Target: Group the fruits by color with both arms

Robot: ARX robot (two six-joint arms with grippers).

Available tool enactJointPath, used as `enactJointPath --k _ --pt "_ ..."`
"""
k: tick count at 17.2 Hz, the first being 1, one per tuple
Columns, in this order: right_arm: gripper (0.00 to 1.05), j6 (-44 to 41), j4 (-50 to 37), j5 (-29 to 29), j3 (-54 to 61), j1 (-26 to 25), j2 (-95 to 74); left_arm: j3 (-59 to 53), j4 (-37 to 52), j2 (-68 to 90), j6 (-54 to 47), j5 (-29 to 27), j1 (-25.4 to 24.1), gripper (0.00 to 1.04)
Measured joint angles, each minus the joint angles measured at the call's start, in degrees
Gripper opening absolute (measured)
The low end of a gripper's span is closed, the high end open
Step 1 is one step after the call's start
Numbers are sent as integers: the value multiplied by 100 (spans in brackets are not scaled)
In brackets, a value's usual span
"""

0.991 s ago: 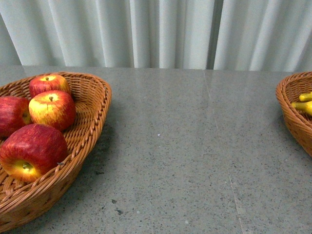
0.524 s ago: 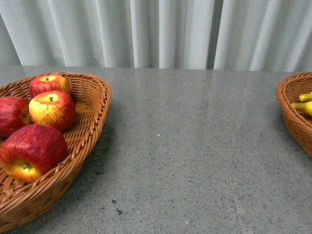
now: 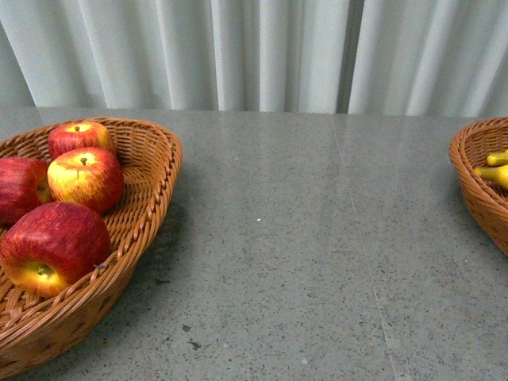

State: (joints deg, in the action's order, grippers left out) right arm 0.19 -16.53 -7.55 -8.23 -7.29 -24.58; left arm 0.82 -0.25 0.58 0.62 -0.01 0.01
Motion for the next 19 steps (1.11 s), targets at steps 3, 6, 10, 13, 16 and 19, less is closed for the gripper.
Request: enactJointPath --k 3,6,10,13,16,19 --pt "2 -4 166 645 289 776 413 0 0 0 -2 2 0 98" --pt "2 -4 280 758 413 726 669 0 0 0 -2 0 0 98" --pt "2 -4 358 756 476 728 778 0 2 0 -2 0 0 98" --pt "2 -4 479 756 699 728 1255 0 0 0 -2 0 0 98" --pt "2 -4 1567 748 732 728 2437 0 -2 0 -2 0 0 98" --pt "2 -4 1679 754 748 728 2435 0 -2 0 -2 0 0 98"
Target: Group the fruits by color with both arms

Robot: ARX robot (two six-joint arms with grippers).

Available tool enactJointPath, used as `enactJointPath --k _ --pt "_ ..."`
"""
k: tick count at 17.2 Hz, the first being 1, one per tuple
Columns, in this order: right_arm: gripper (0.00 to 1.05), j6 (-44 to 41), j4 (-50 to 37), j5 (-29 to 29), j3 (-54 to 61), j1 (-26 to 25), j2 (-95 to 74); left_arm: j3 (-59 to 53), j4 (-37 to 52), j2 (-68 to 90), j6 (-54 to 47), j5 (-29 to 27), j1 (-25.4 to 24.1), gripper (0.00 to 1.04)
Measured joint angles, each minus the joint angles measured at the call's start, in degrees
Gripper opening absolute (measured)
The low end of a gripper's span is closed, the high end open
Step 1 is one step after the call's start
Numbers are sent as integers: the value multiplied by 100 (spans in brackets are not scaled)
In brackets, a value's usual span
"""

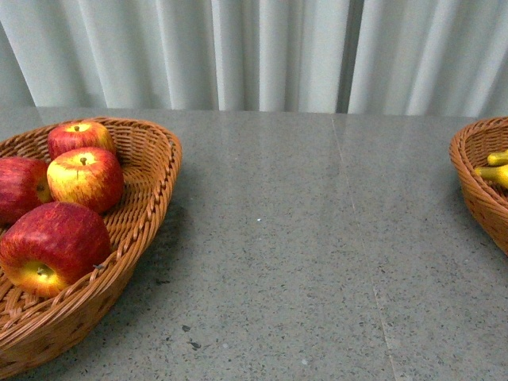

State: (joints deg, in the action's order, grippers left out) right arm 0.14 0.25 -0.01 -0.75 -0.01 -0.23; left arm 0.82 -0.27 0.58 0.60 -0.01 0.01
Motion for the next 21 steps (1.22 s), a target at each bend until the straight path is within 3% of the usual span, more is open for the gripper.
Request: enactJointPath --k 11,15,18,21 --pt "2 0 2 0 0 0 -2 0 2 0 0 0 0 98" --pt "52 -2 2 0 0 0 -2 0 2 0 0 0 0 98" --pt "98 -2 2 2 0 0 -2 0 2 0 0 0 0 98" --pt "98 0 2 0 0 0 -2 0 2 0 0 0 0 98"
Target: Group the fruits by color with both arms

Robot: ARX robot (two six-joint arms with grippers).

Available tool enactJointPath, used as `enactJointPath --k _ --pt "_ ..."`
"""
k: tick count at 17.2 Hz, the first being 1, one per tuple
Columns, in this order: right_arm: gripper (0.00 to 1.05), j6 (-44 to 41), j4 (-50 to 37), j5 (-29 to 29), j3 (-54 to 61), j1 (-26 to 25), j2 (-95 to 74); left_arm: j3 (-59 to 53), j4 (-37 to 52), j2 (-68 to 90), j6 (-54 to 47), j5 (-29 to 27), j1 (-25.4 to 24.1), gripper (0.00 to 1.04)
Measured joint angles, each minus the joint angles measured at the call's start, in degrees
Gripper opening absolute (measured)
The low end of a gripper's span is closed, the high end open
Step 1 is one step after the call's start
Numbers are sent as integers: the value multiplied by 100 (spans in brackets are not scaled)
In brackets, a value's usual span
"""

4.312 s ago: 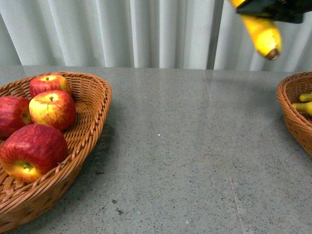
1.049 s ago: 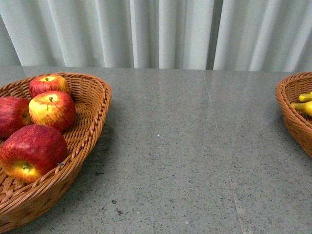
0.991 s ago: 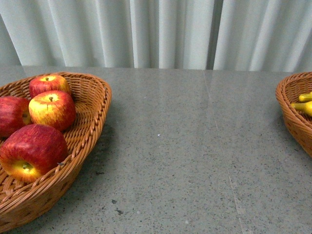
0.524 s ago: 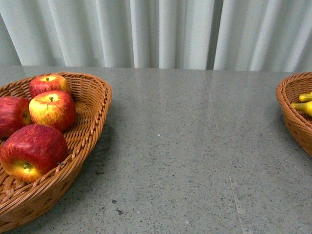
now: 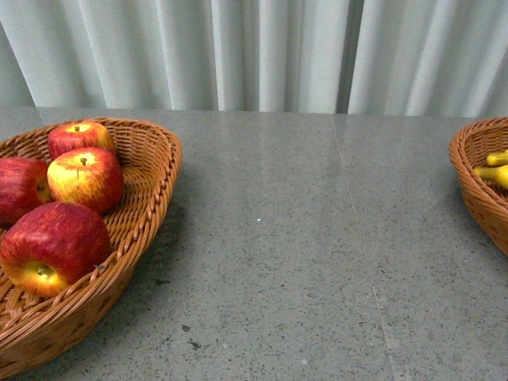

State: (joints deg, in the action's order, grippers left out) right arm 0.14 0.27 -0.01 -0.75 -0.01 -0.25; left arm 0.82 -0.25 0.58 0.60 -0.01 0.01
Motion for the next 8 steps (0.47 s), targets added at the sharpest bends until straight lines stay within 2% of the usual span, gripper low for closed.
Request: enactJointPath --k 8 --pt "98 0 0 0 0 0 0 0 0 0 0 -2 0 98"
